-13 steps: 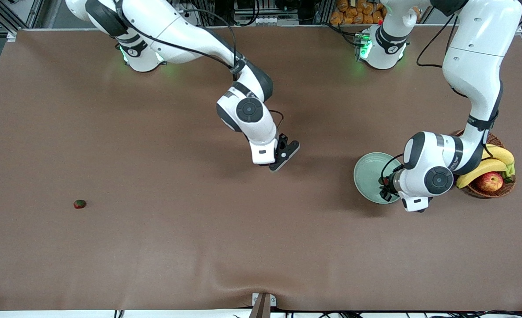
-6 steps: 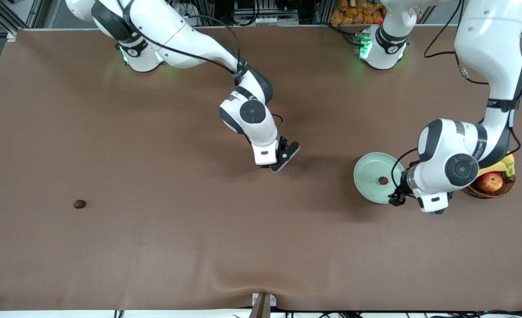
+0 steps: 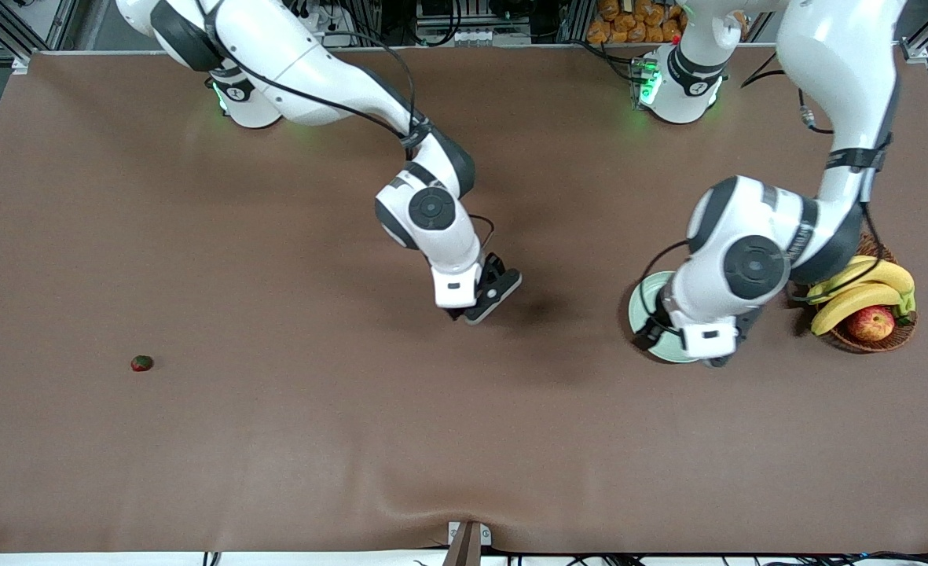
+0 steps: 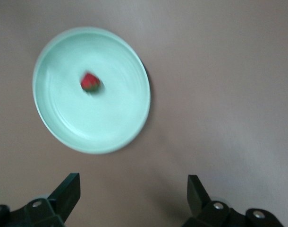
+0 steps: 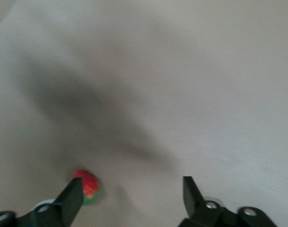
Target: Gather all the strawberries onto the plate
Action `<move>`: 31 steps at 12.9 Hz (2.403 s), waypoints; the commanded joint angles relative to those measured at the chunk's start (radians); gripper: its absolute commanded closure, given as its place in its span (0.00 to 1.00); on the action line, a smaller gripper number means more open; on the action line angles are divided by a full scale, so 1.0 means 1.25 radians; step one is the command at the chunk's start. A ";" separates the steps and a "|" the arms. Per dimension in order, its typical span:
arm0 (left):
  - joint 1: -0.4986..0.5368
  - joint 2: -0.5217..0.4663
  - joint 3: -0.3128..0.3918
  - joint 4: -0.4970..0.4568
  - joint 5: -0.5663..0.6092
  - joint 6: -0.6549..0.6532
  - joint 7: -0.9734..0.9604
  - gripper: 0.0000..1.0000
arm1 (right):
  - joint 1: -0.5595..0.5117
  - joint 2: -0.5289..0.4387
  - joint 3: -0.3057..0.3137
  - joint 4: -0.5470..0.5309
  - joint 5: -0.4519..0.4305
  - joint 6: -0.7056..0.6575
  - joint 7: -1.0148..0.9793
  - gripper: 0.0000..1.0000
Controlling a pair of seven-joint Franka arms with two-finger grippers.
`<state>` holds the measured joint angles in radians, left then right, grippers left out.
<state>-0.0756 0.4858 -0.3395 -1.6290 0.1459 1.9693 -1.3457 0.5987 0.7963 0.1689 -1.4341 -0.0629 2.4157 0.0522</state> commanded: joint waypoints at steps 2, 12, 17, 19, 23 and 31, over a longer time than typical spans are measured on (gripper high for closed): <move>-0.127 0.136 0.010 0.135 -0.004 0.000 -0.153 0.00 | -0.131 -0.090 0.011 -0.021 -0.001 -0.121 0.015 0.00; -0.425 0.297 0.134 0.202 0.015 0.204 -0.467 0.02 | -0.539 -0.123 0.008 -0.028 -0.009 -0.207 0.018 0.00; -0.459 0.303 0.135 0.158 0.020 0.195 -0.530 0.03 | -0.592 -0.158 0.007 -0.030 -0.015 -0.353 0.269 0.00; -0.457 0.303 0.137 0.151 0.023 0.164 -0.530 0.07 | -0.606 -0.147 -0.001 -0.036 -0.016 -0.348 0.361 0.00; -0.450 0.297 0.139 0.156 0.023 0.116 -0.520 0.50 | -0.575 -0.152 -0.015 -0.025 -0.053 -0.347 0.401 0.00; -0.352 0.239 0.140 0.156 0.091 0.086 -0.351 1.00 | -0.690 -0.150 -0.015 -0.038 -0.049 -0.363 0.352 0.00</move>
<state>-0.5879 0.8479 -0.1563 -1.4160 0.2397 2.1103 -1.8774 -0.2324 0.6260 0.1325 -1.4620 -0.1150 1.9705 0.5130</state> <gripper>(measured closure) 0.665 0.000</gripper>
